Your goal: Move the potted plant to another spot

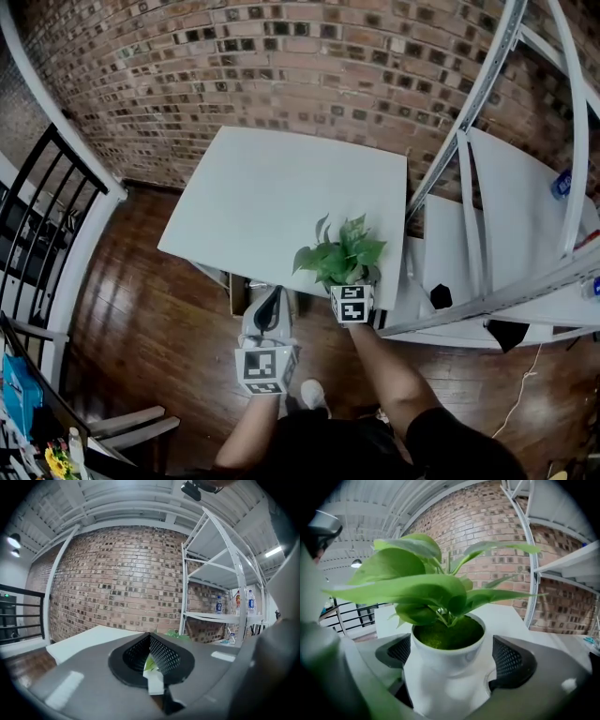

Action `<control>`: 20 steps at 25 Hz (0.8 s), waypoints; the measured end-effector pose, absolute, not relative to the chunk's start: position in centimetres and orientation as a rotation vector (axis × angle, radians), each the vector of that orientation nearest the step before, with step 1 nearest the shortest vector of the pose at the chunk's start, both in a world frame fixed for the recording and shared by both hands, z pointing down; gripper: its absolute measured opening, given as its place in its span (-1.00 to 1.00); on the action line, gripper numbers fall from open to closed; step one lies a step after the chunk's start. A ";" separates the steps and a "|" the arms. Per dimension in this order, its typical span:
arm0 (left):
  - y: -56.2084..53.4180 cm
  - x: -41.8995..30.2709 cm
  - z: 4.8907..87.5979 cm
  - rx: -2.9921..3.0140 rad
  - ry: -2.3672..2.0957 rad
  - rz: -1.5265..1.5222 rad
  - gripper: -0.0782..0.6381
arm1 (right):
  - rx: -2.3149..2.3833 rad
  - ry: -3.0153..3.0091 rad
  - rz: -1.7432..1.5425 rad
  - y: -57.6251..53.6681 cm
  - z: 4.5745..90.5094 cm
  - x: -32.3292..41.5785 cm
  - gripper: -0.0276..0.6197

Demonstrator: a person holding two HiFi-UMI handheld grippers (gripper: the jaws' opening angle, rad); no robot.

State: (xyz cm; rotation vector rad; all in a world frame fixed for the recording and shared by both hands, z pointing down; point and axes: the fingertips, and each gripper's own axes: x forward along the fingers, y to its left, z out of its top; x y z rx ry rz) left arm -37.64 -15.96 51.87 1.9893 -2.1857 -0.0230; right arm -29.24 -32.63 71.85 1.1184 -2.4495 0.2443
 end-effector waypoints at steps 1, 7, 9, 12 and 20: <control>-15.9 -37.4 51.8 1.983 -2.177 -0.027 -0.75 | 1.121 -2.447 0.259 -32.1 71.7 -28.8 0.72; -15.8 -36.4 51.5 2.001 -2.171 -0.045 -0.75 | 1.212 -2.435 0.241 -27.3 68.0 -24.7 0.38; -15.7 -35.9 51.2 2.006 -2.164 -0.049 -0.75 | 1.252 -2.437 0.215 -25.7 65.8 -23.3 -0.01; -15.7 -35.0 51.1 2.006 -2.143 -0.062 -0.75 | 1.312 -2.472 0.155 -24.3 61.8 -22.1 -0.74; -16.2 -32.5 50.7 2.041 -2.114 -0.055 -0.75 | 1.270 -2.595 0.082 -22.5 54.1 -22.5 -0.91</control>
